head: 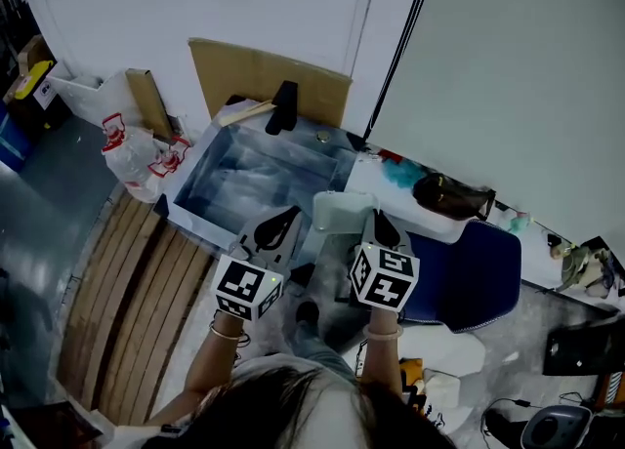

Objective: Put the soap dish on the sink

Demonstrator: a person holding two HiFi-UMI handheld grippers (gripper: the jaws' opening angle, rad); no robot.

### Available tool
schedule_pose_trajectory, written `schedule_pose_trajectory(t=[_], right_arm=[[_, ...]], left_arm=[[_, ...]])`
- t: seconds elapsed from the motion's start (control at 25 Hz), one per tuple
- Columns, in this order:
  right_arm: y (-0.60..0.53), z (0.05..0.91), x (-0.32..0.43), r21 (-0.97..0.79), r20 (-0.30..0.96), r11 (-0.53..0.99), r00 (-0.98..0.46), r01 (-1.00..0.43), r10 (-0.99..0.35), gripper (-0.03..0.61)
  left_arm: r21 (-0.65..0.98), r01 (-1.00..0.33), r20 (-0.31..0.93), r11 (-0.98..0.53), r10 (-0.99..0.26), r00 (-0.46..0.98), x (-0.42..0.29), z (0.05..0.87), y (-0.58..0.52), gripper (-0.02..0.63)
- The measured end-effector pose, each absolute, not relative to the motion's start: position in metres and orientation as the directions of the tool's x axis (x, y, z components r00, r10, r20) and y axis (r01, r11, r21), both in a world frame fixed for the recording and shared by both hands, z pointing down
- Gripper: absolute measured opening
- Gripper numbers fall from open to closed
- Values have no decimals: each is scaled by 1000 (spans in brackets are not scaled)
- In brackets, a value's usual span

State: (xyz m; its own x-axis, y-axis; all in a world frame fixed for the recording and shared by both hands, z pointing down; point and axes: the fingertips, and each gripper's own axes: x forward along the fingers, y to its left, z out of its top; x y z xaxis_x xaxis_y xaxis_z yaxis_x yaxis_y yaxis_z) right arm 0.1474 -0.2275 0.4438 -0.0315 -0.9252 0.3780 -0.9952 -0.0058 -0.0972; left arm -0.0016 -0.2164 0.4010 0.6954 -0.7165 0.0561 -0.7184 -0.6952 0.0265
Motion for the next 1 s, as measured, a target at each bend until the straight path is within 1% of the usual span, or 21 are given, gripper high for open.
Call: schedule_pose_trajectory(t=[0.48, 1.0], right_arm=[[-306, 466, 177, -92, 422, 62, -95, -994, -901, 28], [-369, 506, 189, -68, 490, 134, -150, -989, -859, 28]], left_arm=[[45, -762, 95, -645, -757, 646, 31, 419, -280, 11], [50, -796, 147, -603, -784, 603, 47, 443, -327, 11]])
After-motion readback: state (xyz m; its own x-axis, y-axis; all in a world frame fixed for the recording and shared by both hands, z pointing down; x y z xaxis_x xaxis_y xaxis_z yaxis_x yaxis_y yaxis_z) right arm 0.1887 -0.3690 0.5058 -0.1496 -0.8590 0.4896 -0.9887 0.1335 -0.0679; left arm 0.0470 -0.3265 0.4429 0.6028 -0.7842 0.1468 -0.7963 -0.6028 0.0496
